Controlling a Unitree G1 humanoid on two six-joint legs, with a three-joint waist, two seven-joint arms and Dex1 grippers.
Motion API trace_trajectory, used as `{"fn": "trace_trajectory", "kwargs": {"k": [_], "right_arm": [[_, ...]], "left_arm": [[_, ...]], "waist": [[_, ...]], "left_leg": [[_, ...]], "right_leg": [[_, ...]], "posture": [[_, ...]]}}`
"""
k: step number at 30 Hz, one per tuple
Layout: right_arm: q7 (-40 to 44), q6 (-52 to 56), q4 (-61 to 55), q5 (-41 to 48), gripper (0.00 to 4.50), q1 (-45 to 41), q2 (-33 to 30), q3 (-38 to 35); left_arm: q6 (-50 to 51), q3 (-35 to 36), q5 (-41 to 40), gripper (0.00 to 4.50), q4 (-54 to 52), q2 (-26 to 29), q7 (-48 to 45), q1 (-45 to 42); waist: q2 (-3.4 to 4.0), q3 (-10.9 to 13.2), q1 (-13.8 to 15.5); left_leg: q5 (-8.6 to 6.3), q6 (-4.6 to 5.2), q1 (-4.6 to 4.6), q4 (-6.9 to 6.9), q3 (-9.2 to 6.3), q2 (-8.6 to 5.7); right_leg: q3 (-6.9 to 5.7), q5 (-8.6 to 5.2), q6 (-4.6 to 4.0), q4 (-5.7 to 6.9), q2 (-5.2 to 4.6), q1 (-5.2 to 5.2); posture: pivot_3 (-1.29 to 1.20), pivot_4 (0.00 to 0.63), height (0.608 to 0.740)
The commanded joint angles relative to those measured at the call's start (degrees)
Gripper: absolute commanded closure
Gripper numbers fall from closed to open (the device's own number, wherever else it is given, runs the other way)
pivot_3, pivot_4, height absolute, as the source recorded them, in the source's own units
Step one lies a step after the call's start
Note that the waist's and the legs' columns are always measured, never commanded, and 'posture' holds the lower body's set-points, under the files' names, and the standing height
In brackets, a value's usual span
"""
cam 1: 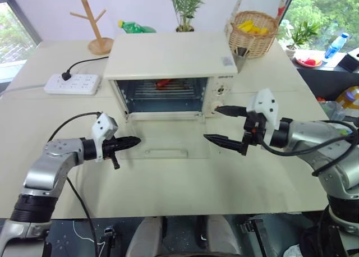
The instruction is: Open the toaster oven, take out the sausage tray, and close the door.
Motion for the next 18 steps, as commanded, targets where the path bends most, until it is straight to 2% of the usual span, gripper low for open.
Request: {"fn": "trace_trajectory", "kwargs": {"k": [1,4,7,11,14,18], "right_arm": [[-0.4,-0.4,-0.8,0.4,0.00,-1.3,0.4,-0.4],[-0.6,-0.5,-0.7,0.2,0.00,-1.4,0.7,-0.1],[-0.7,-0.8,-0.3,-0.2,0.00,-1.4,0.8,0.2],[-0.9,-1.5,0.7,-1.0,0.00,-1.5,1.0,0.3],[-1.7,-2.2,1.6,-2.1,0.00,-2.0,1.7,0.7],[-2.6,-3.8,2.3,-4.7,0.00,-2.7,2.8,2.3]], "left_arm": [[-0.9,-0.5,1.9,4.45,1.5,-0.1,0.9,0.5],[0.8,1.5,-0.3,3.59,0.7,0.4,0.8,0.4],[4.8,6.4,-5.7,2.08,-3.1,2.4,-0.2,0.9],[17.4,18.2,-20.6,0.10,-11.4,7.1,-0.8,1.3],[24.1,25.0,-28.3,0.04,-14.0,9.6,0.9,1.5],[27.9,30.3,-32.9,0.04,-14.9,11.4,3.1,2.0]], "waist": [[0.00,0.0,0.0],[0.00,0.0,0.0],[0.00,0.0,-0.3],[-0.06,0.0,-0.4],[-0.03,0.0,-0.3],[-0.03,0.0,-0.3]], "left_leg": [[0.00,0.00,0.00,0.00,0.00,0.00],[0.00,0.00,0.01,0.01,0.00,0.00],[0.00,0.00,0.02,0.01,-0.01,0.02],[0.00,0.00,-0.05,-0.04,-0.03,0.06],[0.00,0.00,-0.05,-0.05,-0.02,0.03],[0.00,0.00,-0.03,-0.03,-0.02,0.01]], "right_leg": [[0.00,0.00,0.00,0.00,0.00,0.00],[0.00,0.00,0.00,0.01,0.00,0.01],[-0.01,0.01,-0.01,0.02,0.02,0.00],[0.00,0.00,-0.01,0.02,0.06,-0.10],[-0.01,0.00,-0.01,0.00,0.03,-0.09],[-0.01,0.00,-0.01,0.00,0.03,-0.07]], "posture": [[0.00,0.150,0.740],[0.00,0.150,0.740],[0.00,0.150,0.740],[0.00,0.150,0.740],[0.00,0.150,0.740],[0.00,0.150,0.740]]}}
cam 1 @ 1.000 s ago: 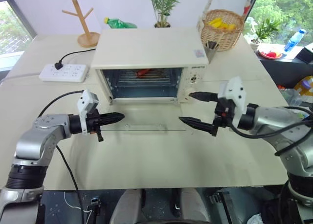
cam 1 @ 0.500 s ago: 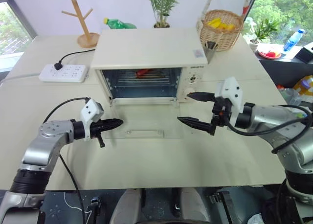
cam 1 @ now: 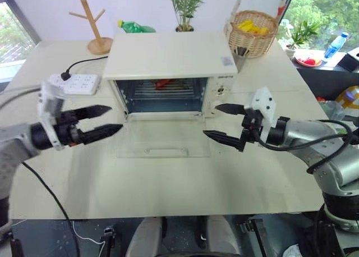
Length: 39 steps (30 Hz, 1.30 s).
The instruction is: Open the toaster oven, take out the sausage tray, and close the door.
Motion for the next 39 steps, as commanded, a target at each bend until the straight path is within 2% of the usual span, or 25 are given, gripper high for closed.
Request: {"fn": "trace_trajectory", "kwargs": {"k": [1,3,8,13,18,24,39], "right_arm": [[-1.0,-3.0,-0.5,-2.8,0.00,-1.7,1.3,1.4],[-1.8,-4.8,-0.1,-5.3,0.00,-2.5,2.6,3.7],[-6.3,-13.3,6.2,-18.7,0.00,-7.4,8.1,13.3],[-13.4,-27.5,20.3,-37.9,0.00,-15.3,12.7,23.3],[-19.8,-41.4,34.6,-54.4,0.00,-22.1,13.9,30.7],[-24.5,-48.2,48.1,-61.2,0.00,-27.7,19.5,32.1],[-33.1,-55.4,77.1,-68.9,0.00,-40.3,30.0,32.7]], "left_arm": [[2.1,4.5,-3.2,0.04,-1.3,1.6,2.2,-0.1],[1.7,4.8,-2.7,0.04,-1.3,1.9,3.2,0.0],[-0.1,2.7,-1.0,0.04,-1.7,1.3,4.9,-0.5],[-1.5,0.9,0.0,0.04,-2.6,1.4,5.0,-0.4],[-2.2,0.2,0.6,0.04,-2.8,1.6,4.9,-0.2],[-2.4,0.1,0.8,0.04,-3.5,1.7,5.3,-0.4],[-3.1,-0.9,1.0,0.04,-3.2,1.4,6.4,-1.4]], "waist": [[0.00,0.0,0.0],[-0.01,0.0,0.0],[-0.01,0.0,-0.2],[-0.01,0.0,-0.2],[-0.01,0.0,-0.2],[-0.02,0.0,-0.7],[-0.02,0.0,-1.2]], "left_leg": [[0.00,0.00,0.00,0.00,0.00,0.00],[0.00,0.00,0.01,0.01,0.00,0.02],[0.02,-0.03,0.05,-0.02,0.03,0.04],[0.09,-0.17,0.02,-0.05,0.06,0.01],[0.17,-0.29,0.01,-0.18,0.08,0.00],[0.24,-0.41,0.01,-0.21,0.09,0.03],[0.41,-0.70,0.03,-0.24,0.07,0.09]], "right_leg": [[0.00,0.00,0.00,0.01,0.01,0.00],[0.00,0.00,-0.01,0.02,0.02,0.00],[0.06,0.01,-0.02,0.02,0.05,-0.01],[0.11,0.02,-0.04,0.02,0.06,-0.08],[0.16,0.03,-0.05,0.02,0.07,-0.15],[0.22,0.07,-0.11,0.05,0.12,-0.19],[0.38,0.22,-0.32,0.17,0.31,-0.31]], "posture": [[0.00,0.150,0.740],[0.00,0.150,0.740],[0.00,0.150,0.740],[0.00,0.150,0.740],[0.00,0.150,0.740],[0.00,0.150,0.740],[0.00,0.150,0.740]]}}
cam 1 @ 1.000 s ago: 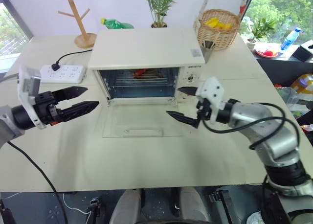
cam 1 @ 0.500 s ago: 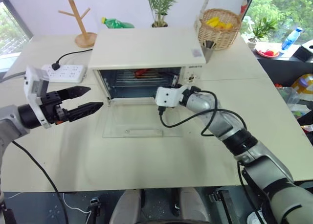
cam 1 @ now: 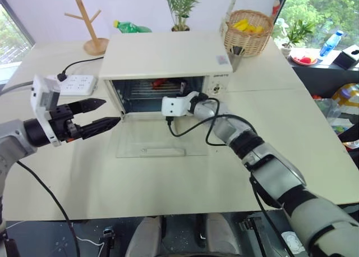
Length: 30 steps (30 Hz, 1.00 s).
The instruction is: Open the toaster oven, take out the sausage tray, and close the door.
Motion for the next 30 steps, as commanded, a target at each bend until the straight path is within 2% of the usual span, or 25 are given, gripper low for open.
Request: {"fn": "trace_trajectory", "kwargs": {"k": [1,10,13,15,25,28,30], "right_arm": [[-2.5,-1.0,4.1,-1.6,0.00,-3.3,1.4,0.1],[-2.9,-1.2,2.9,-2.1,0.00,-1.5,1.8,-0.5],[-3.1,-1.1,3.0,-2.3,0.82,-1.3,2.1,-0.3],[-3.8,-0.9,3.8,-2.8,1.77,-1.9,2.4,-0.3],[-4.2,-0.6,4.7,-3.5,1.77,-2.7,2.9,-0.4],[-4.1,-1.0,4.8,-3.4,2.55,-2.7,2.9,-0.4],[-4.5,-1.0,4.9,-3.6,3.54,-2.9,2.9,-0.3]], "left_arm": [[-1.3,0.7,0.2,0.04,-1.0,0.6,0.2,-1.2],[-2.6,-2.8,2.4,0.04,2.9,0.5,-0.8,-5.0],[-3.0,-3.8,3.0,0.00,4.0,0.5,-1.5,-6.4],[-3.3,-4.5,3.4,0.00,4.8,0.4,-1.9,-7.2],[-5.1,-7.7,6.1,0.00,9.1,0.1,-4.6,-10.8],[-5.8,-8.6,6.9,0.00,10.4,0.0,-5.3,-11.7],[-6.1,-9.0,7.3,0.00,11.1,0.0,-5.8,-12.1]], "waist": [[0.00,0.0,-0.4],[-0.01,0.0,-0.8],[-0.01,0.0,-0.9],[-0.01,0.0,-0.9],[-0.01,0.0,-0.9],[-0.01,0.0,-0.9],[-0.02,0.0,-0.9]], "left_leg": [[0.01,-0.02,0.00,-0.01,0.00,0.00],[0.09,-0.15,0.02,-0.01,-0.03,0.07],[0.09,-0.15,0.01,-0.07,0.01,0.08],[0.09,-0.15,0.00,-0.09,0.03,0.09],[0.11,-0.17,-0.01,-0.10,0.24,0.15],[0.11,-0.17,-0.01,-0.11,0.29,0.18],[0.11,-0.17,-0.01,-0.11,0.35,0.19]], "right_leg": [[0.05,0.01,-0.01,0.00,0.04,-0.01],[0.42,0.14,-0.18,0.02,0.51,-0.07],[0.50,0.14,-0.18,0.02,0.55,-0.14],[0.52,0.14,-0.18,0.02,0.56,-0.19],[0.74,0.23,-0.19,0.06,0.64,-0.32],[0.77,0.24,-0.19,0.06,0.66,-0.35],[0.81,0.26,-0.18,0.06,0.66,-0.37]], "posture": [[0.00,0.150,0.740],[0.00,0.150,0.740],[0.00,0.150,0.740],[0.00,0.150,0.740],[0.00,0.150,0.740],[0.00,0.150,0.740],[0.00,0.150,0.740]]}}
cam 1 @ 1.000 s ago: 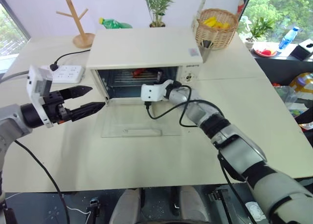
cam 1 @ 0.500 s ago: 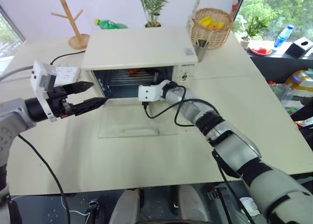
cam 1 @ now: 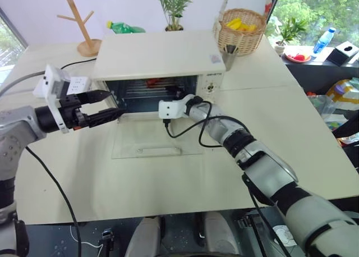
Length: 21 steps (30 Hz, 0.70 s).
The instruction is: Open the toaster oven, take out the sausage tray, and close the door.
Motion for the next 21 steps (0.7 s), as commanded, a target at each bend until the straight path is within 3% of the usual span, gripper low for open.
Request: {"fn": "trace_trajectory", "kwargs": {"k": [1,21], "right_arm": [[-0.8,-0.2,-0.6,-0.3,4.00,-1.7,0.0,-0.7],[1.2,0.3,-7.6,-1.0,4.26,1.4,-1.7,-0.6]], "left_arm": [[-1.5,0.1,0.9,0.00,0.6,0.1,-1.2,-1.5],[-6.8,-7.3,9.1,0.00,15.7,-0.2,-10.2,-12.3]], "waist": [[-0.01,0.0,0.0],[-0.08,0.0,0.1]], "left_leg": [[0.00,0.00,0.00,0.00,0.01,0.00],[0.00,0.00,-0.01,-0.03,0.35,0.21]], "right_leg": [[0.01,0.00,0.00,0.00,0.00,-0.01],[0.11,0.08,0.03,0.00,0.09,-0.12]], "posture": [[0.00,0.150,0.740],[0.00,0.150,0.740]]}}
